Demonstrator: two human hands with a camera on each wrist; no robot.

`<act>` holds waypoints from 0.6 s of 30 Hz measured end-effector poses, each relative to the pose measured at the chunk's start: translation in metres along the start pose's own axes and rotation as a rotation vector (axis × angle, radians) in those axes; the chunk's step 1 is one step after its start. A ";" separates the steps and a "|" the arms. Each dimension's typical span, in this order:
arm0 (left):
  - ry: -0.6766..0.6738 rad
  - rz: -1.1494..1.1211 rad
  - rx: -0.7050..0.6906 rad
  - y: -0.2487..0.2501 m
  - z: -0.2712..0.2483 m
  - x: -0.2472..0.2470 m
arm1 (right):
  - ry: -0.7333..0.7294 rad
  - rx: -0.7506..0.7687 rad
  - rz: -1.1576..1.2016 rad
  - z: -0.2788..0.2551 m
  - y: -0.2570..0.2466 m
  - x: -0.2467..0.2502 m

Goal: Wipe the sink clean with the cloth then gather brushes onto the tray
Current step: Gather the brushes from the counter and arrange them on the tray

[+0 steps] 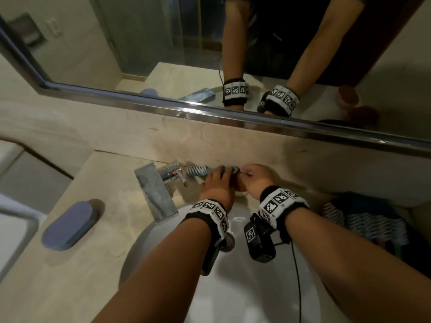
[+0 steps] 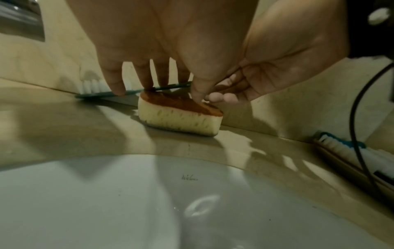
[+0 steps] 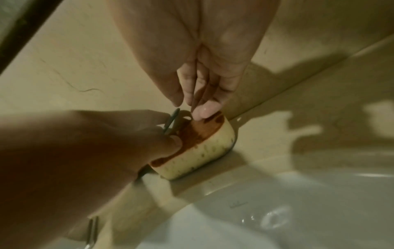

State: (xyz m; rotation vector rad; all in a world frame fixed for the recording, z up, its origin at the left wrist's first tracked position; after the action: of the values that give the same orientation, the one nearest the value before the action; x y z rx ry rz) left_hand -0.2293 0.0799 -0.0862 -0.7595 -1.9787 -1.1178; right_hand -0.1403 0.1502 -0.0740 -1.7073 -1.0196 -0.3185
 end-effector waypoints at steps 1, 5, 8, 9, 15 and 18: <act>-0.005 0.001 0.003 -0.001 0.000 -0.002 | 0.000 -0.021 0.061 0.005 0.002 -0.004; -0.008 -0.046 0.017 -0.004 0.000 -0.004 | 0.007 -0.076 0.294 0.010 0.002 -0.017; 0.027 -0.058 -0.004 -0.009 0.000 -0.005 | 0.047 -0.090 0.357 0.010 0.001 -0.021; 0.042 -0.053 -0.012 -0.010 -0.001 -0.006 | 0.052 -0.093 0.374 0.010 0.000 -0.022; 0.127 -0.006 -0.030 -0.019 -0.004 0.002 | 0.023 -0.186 0.495 0.006 0.003 -0.021; 0.118 0.061 -0.038 -0.021 -0.007 0.010 | 0.029 -0.218 0.496 0.006 0.008 -0.012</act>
State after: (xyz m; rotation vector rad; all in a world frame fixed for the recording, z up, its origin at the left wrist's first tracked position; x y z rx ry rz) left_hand -0.2485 0.0657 -0.0852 -0.7512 -1.8289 -1.1402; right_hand -0.1430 0.1490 -0.0890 -2.0785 -0.5250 -0.1323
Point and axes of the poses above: each hand's wrist, its own z-axis towards the middle knuckle, its own x-axis out of the back of the hand, y = z × x, the point moved 4 cm from there along z, towards the middle knuckle, and after that the axes turned 2 degrees about x, right-handed, at the moved point
